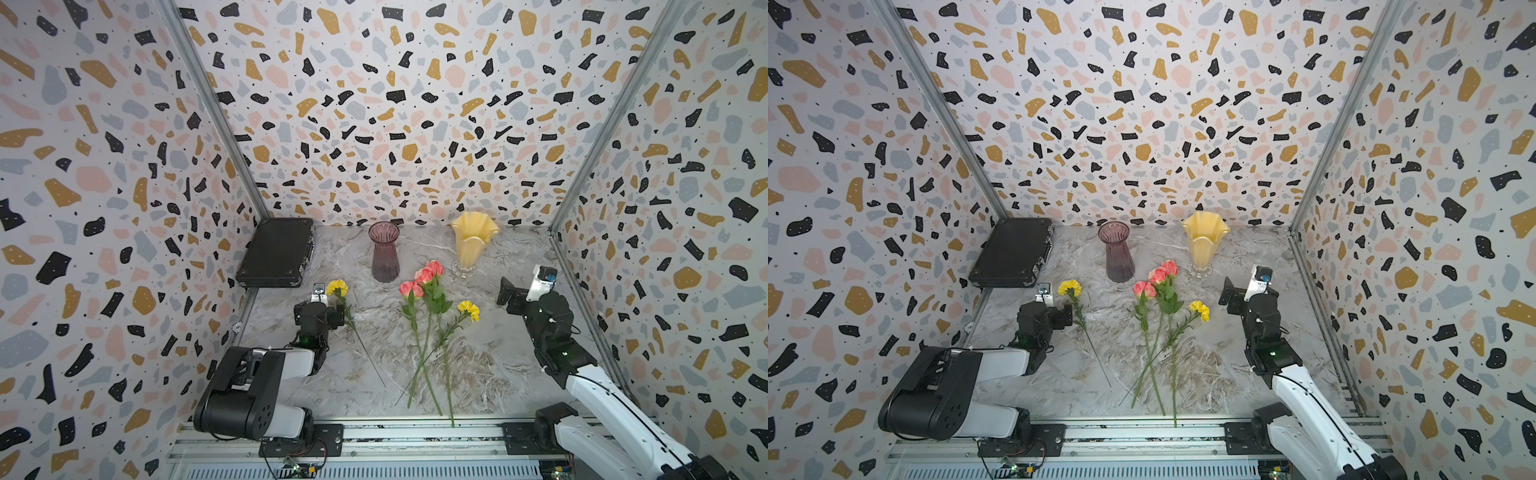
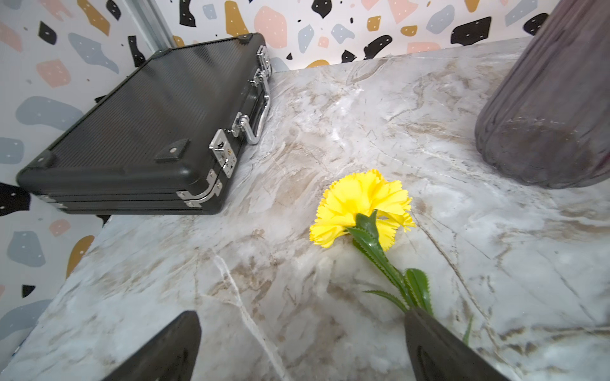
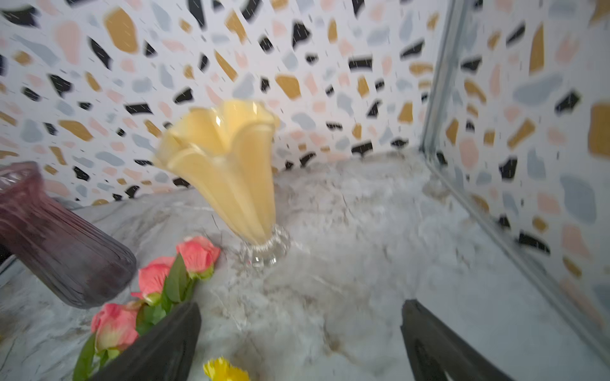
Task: Arrange the flowers in different vases according to their colors
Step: Pick up the flower at the center of the board.
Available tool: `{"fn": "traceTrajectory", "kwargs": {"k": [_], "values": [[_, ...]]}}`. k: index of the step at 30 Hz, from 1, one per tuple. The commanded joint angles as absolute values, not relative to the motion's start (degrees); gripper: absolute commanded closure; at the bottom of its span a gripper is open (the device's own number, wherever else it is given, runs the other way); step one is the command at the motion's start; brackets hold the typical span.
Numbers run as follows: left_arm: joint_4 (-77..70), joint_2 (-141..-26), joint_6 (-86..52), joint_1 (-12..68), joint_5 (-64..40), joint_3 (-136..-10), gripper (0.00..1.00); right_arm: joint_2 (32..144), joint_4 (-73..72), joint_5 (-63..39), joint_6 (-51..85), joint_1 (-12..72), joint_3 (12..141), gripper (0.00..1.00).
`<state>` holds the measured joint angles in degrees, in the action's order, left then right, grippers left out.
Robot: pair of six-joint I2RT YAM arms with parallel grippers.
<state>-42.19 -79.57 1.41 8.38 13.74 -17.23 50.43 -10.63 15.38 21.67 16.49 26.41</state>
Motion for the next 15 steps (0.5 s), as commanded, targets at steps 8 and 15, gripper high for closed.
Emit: {"fn": "traceTrajectory", "kwargs": {"k": [8, 15], "values": [[-18.04, -56.40, -29.43, 20.99, -6.96, -33.87, 0.01, 58.68, 2.06, 4.29, 33.54, 15.73, 29.72, 0.00], [-14.58, -69.78, -35.10, 20.23, -12.69, -34.72, 0.01, 57.22, 5.07, 14.43, 38.13, 15.47, 27.75, 0.00]]}}
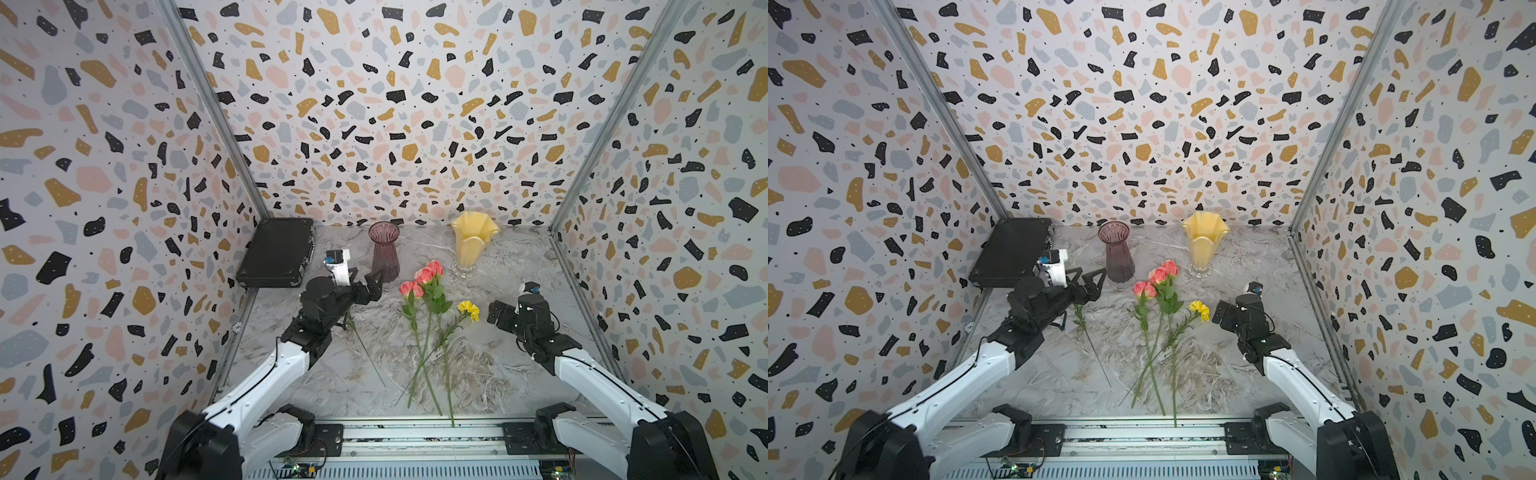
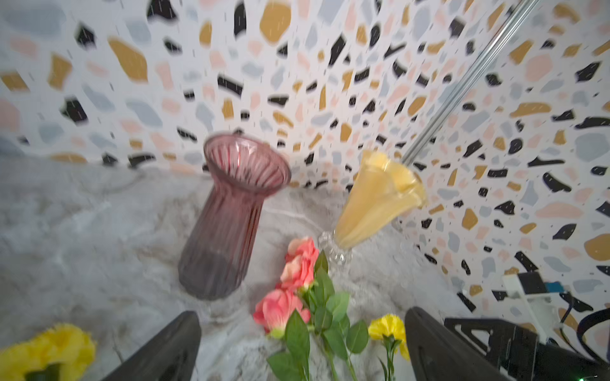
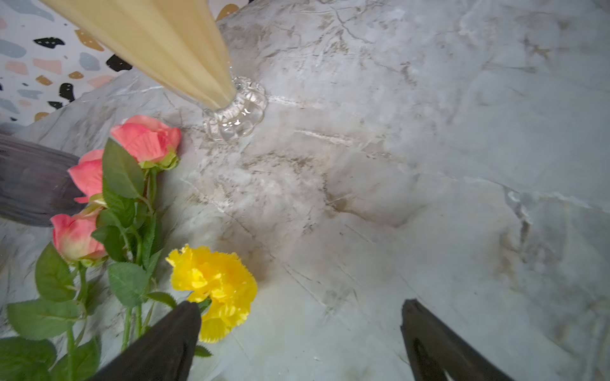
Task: Arrange the flowers in different vases according to their colors
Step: Pick up the flower at the center of the board.
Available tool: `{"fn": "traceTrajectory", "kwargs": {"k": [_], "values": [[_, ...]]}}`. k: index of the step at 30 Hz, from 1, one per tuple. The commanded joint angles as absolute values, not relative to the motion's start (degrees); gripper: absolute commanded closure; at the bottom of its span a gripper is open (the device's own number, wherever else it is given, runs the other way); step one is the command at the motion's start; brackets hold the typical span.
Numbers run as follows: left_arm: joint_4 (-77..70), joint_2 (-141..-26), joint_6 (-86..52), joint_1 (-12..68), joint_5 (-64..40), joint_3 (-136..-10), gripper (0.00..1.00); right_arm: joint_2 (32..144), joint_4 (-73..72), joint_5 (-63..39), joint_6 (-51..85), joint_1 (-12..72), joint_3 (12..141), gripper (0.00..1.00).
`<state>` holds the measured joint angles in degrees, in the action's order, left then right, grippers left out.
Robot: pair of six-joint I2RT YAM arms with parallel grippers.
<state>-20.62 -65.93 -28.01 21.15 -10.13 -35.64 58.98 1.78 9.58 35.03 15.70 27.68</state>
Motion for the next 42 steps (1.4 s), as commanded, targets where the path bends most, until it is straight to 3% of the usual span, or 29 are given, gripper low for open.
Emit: {"fn": "traceTrajectory", "kwargs": {"k": [1, 9, 12, 18, 21, 24, 27, 29, 32, 36, 42], "values": [[-12.45, -71.02, -34.12, 19.32, -14.44, -36.65, 0.00, 56.84, 6.70, 16.30, 39.10, 15.47, 28.17, 0.00], [6.45, -67.13, -38.50, 18.00, 1.45, -41.00, 0.01, 60.26, 6.74, 17.12, 36.36, 15.47, 29.58, 0.00], [6.75, -63.59, -40.33, 17.41, 5.21, -38.67, 0.01, 62.41, 9.42, 16.37, 35.21, 15.47, 31.46, 0.00], [6.25, -62.79, -44.05, 15.85, 3.64, -36.99, 0.01, 57.81, 11.63, -0.49, 39.15, 16.70, 30.44, 0.00], [10.15, -62.80, -50.62, 15.70, 7.58, -36.92, 0.01, 52.48, 10.89, -4.61, 45.20, 23.58, 27.66, 0.00], [15.50, -61.14, -55.29, 15.58, 13.27, -36.63, 0.01, 49.78, 9.86, -2.00, 50.61, 33.91, 26.61, 0.00], [23.50, -57.62, -63.90, 15.64, 21.56, -35.79, 0.01, 51.04, 11.47, 1.05, 54.60, 42.48, 28.28, 0.00], [21.35, -54.24, -67.09, 15.59, 24.15, -32.09, 0.01, 53.08, 9.37, 0.62, 58.31, 45.86, 27.91, 0.01], [12.14, -48.59, -69.59, 15.63, 24.41, -24.29, 0.01, 57.75, 3.01, 0.04, 63.50, 50.35, 26.80, 0.11], [2.56, -42.93, -63.26, 15.63, 22.07, -19.78, 0.01, 63.02, -0.50, 2.73, 65.42, 54.37, 29.26, 0.42], [0.06, -43.13, -61.22, 15.64, 19.50, -19.49, 0.01, 70.59, -4.39, 4.26, 68.67, 56.41, 30.51, 0.55]]}}
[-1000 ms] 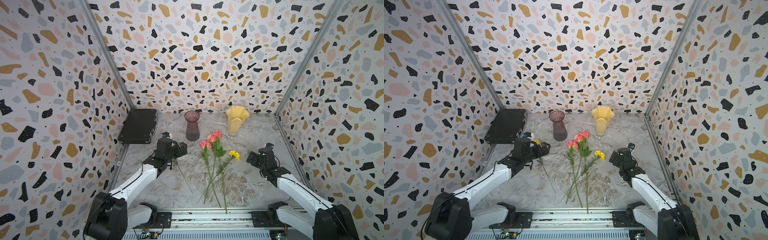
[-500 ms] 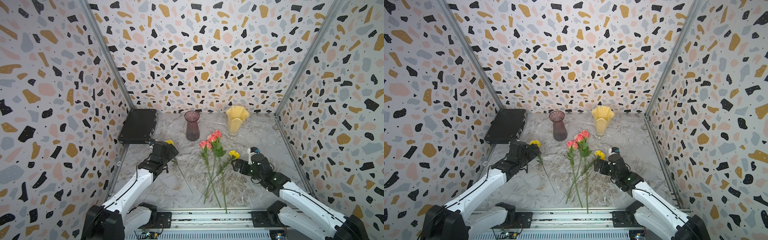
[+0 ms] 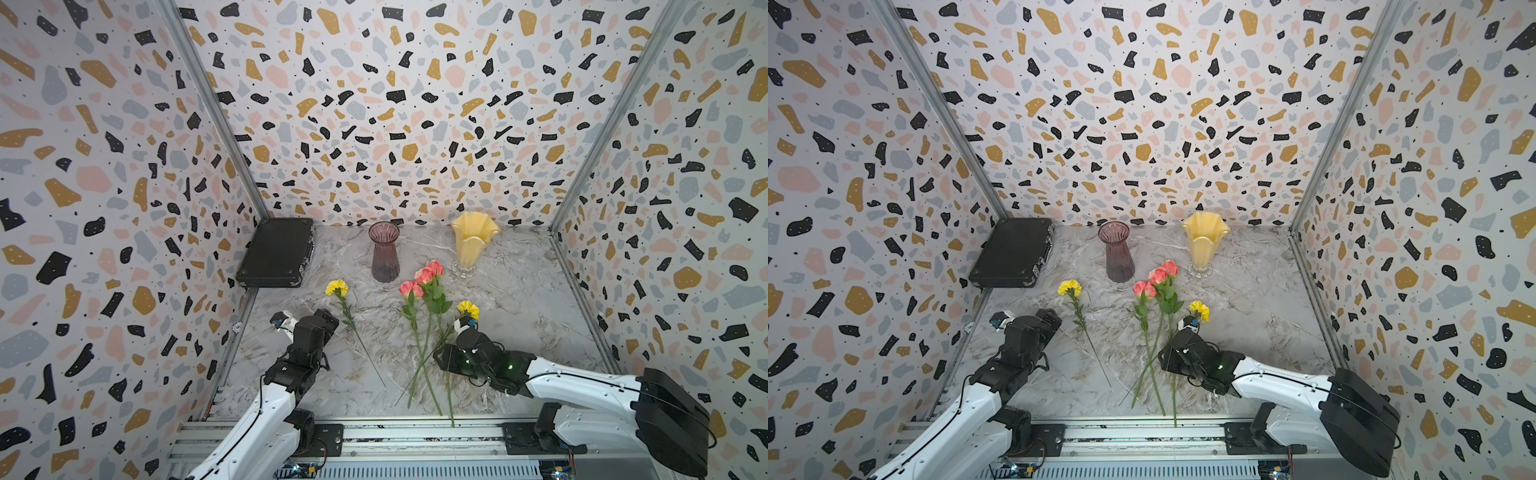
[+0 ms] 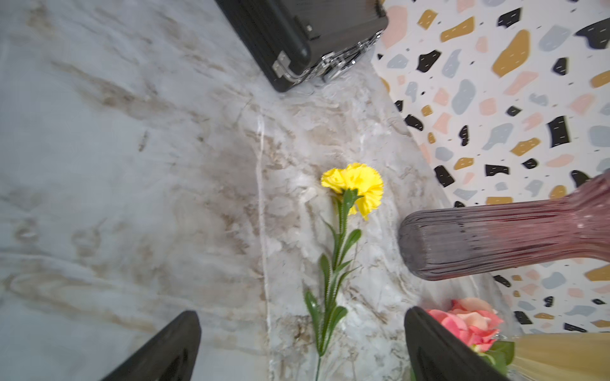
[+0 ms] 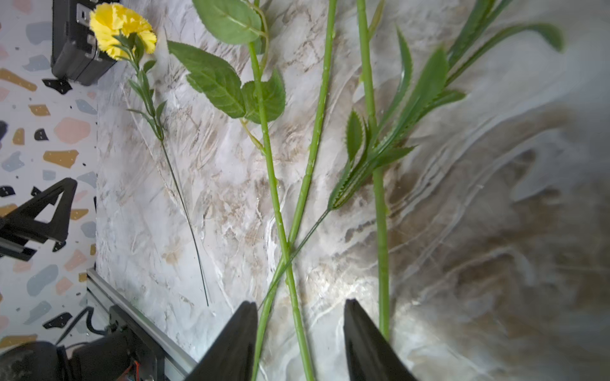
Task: Arrange the flowers in different vases according to their colors
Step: Pick up the flower at the center of the board.
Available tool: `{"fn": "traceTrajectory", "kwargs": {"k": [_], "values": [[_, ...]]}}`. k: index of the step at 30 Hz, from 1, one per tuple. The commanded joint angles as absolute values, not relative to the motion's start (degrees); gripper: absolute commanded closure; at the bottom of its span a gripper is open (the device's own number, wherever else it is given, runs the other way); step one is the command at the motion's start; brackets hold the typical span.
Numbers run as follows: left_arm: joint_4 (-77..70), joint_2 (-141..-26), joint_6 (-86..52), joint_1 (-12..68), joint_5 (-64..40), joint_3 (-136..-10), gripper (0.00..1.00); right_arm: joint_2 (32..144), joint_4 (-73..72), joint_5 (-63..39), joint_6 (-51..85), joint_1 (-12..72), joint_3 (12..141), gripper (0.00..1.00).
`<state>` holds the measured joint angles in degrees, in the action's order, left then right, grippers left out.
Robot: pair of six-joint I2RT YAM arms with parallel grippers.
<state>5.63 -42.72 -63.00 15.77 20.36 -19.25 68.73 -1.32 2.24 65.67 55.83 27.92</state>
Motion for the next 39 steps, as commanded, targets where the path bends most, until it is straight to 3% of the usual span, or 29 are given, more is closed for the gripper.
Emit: {"fn": "traceTrajectory", "kwargs": {"k": [1, 22, 29, 33, 39], "values": [[0.00, -43.81, -61.34, 15.60, 19.19, -19.66, 0.01, 71.53, -4.46, 4.52, 68.77, 56.62, 30.96, 0.55], [-0.04, -47.71, -61.95, 15.58, 18.02, -20.83, 0.01, 86.19, -6.33, 7.01, 73.25, 56.90, 35.67, 0.59], [-0.18, -47.94, -62.28, 15.64, 18.11, -20.68, 0.01, 87.79, -3.60, 9.03, 75.78, 56.95, 36.12, 0.74], [-0.81, -48.29, -62.12, 15.64, 18.08, -20.39, 0.01, 86.83, -2.93, 9.10, 75.04, 56.95, 36.55, 0.93], [-8.05, -50.89, -57.17, 15.64, 9.53, -20.39, 0.01, 77.53, 1.14, 12.15, 69.69, 56.97, 36.97, 0.98]]}}
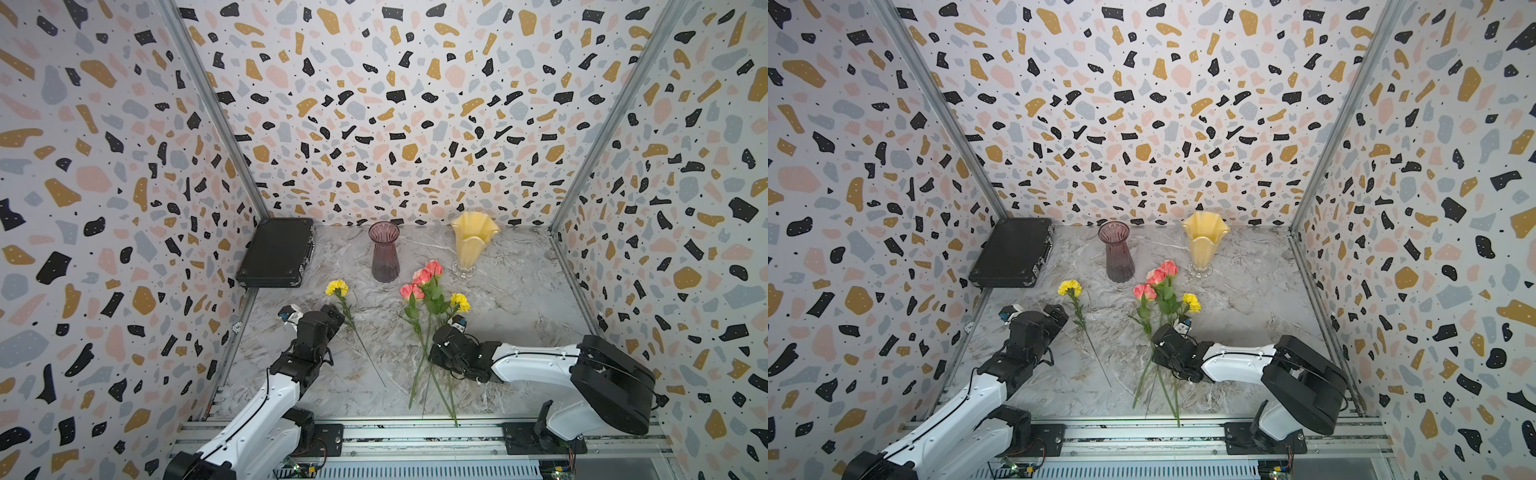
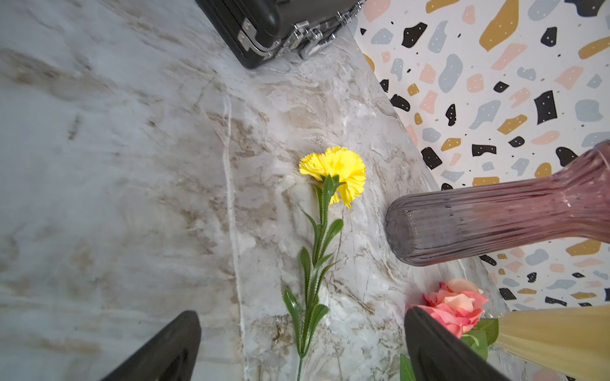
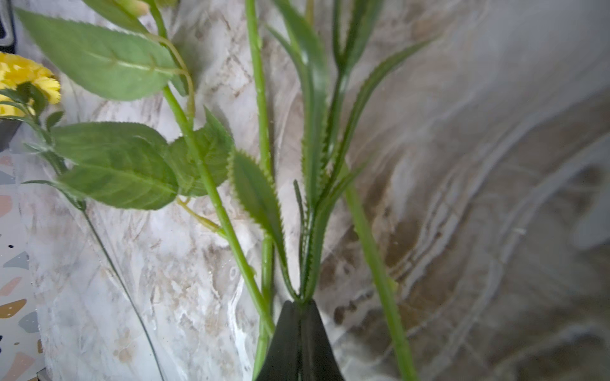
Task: Arrange the flowers in different vases according to their colors
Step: Pick up the flower at the center of the board.
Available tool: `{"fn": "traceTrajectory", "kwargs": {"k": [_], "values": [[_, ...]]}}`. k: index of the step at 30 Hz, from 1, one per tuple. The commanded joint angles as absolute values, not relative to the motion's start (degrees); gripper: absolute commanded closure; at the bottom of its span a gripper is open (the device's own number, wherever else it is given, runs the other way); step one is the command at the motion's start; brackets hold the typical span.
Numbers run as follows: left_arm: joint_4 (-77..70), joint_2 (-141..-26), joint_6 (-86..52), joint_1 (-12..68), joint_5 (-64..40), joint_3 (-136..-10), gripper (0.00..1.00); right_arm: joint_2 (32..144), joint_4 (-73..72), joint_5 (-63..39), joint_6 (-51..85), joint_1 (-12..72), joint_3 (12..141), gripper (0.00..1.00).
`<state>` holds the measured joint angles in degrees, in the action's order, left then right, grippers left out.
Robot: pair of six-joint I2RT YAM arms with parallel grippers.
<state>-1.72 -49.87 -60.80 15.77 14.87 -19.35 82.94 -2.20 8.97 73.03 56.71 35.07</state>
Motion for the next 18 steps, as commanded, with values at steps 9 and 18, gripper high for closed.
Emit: {"fn": "traceTrajectory", "kwargs": {"k": [9, 18], "values": [[-18.44, -59.89, -46.22, 21.36, -0.89, -24.86, 0.01, 64.05, 8.57, 14.90, 51.99, 56.95, 41.20, 1.00], [-15.64, -63.23, -37.08, 31.82, 6.15, -29.60, 0.01, 59.69, 16.60, 32.65, 32.15, 56.95, 51.84, 1.00]]}}
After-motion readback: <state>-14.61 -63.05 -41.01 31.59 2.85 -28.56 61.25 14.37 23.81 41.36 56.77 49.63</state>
